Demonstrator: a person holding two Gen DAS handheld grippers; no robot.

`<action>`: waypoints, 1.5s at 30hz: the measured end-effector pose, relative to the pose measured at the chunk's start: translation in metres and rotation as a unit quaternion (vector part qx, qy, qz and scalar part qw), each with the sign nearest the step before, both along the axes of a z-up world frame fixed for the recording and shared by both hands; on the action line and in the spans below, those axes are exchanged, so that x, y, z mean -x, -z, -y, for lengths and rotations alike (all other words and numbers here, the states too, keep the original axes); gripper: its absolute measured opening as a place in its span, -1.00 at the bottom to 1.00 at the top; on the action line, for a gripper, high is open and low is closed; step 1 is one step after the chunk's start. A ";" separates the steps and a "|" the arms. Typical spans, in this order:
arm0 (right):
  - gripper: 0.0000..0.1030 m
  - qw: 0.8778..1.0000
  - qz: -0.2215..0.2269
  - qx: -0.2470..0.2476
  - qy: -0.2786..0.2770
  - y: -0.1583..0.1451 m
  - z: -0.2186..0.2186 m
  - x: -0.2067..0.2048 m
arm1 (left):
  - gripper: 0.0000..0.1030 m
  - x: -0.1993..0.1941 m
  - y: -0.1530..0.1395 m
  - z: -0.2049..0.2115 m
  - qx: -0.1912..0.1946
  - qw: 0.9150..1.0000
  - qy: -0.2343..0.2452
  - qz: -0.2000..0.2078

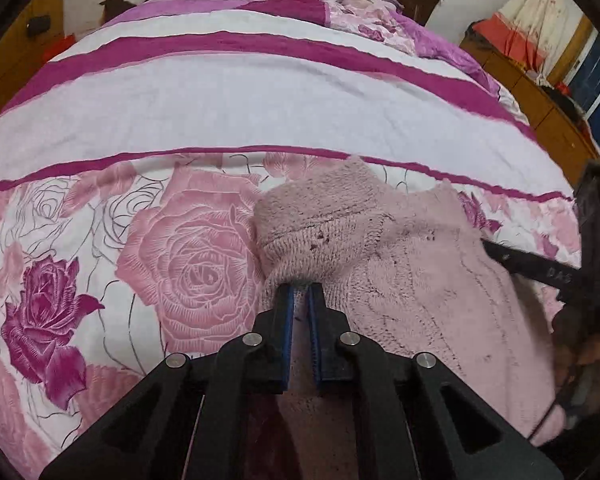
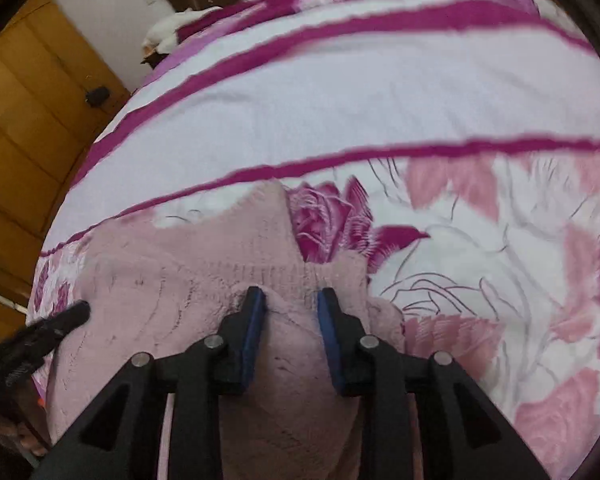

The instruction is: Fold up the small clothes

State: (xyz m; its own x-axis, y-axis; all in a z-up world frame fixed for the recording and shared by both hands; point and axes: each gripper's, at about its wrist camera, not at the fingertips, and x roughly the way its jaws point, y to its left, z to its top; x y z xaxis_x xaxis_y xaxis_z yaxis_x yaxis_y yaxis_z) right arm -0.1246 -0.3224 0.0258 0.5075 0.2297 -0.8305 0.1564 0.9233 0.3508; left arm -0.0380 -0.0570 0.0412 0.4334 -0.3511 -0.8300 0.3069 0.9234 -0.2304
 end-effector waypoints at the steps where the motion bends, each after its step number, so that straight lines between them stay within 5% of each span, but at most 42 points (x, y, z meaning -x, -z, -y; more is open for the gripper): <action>1: -0.46 1.000 -0.002 0.006 -0.002 -0.001 -0.001 -0.001 | -1.00 0.002 -0.002 0.003 -0.011 1.000 0.003 0.007; 7: -0.29 0.999 0.021 0.030 0.004 -0.015 -0.008 0.007 | -1.00 0.015 -0.013 0.011 -0.059 0.997 0.003 0.051; 9: -0.03 0.999 0.038 0.022 0.006 -0.026 -0.007 0.019 | -1.00 0.019 -0.019 0.014 -0.073 0.995 0.004 0.067; 11: 0.43 0.998 0.053 0.015 0.006 -0.035 -0.003 0.032 | -1.00 0.026 -0.028 0.016 -0.075 0.993 0.006 0.085; 18: 0.51 0.999 0.044 0.024 -0.004 -0.028 0.020 0.064 | -1.00 0.041 -0.035 0.014 -0.076 0.992 0.012 0.103; 24: 0.57 0.997 0.051 -0.050 0.001 -0.005 0.043 0.078 | -1.00 0.041 -0.035 0.013 -0.077 0.992 0.008 0.099; 32: 0.57 0.998 0.049 -0.046 -0.008 -0.006 0.038 0.075 | -1.00 0.055 -0.044 0.006 -0.097 0.988 -0.006 0.118; 37: 0.57 0.998 0.031 -0.057 0.006 -0.013 0.033 0.086 | -0.93 0.087 -0.065 -0.015 -0.020 0.996 0.006 0.083; 41: 0.57 1.000 0.024 -0.014 0.012 -0.027 0.017 0.104 | -0.74 0.113 -0.077 -0.038 0.102 0.993 0.031 0.041; 45: 0.57 0.999 0.047 0.013 0.018 -0.043 -0.005 0.145 | -0.73 0.133 -0.078 -0.055 0.132 0.991 0.018 0.032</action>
State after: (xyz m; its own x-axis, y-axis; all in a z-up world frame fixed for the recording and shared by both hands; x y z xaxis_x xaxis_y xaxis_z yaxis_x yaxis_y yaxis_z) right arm -0.2697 -0.3175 0.0690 0.5916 0.1884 -0.7839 0.1577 0.9265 0.3417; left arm -0.1711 -0.0021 0.1194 0.4656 -0.5684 -0.6783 0.3604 0.8218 -0.4413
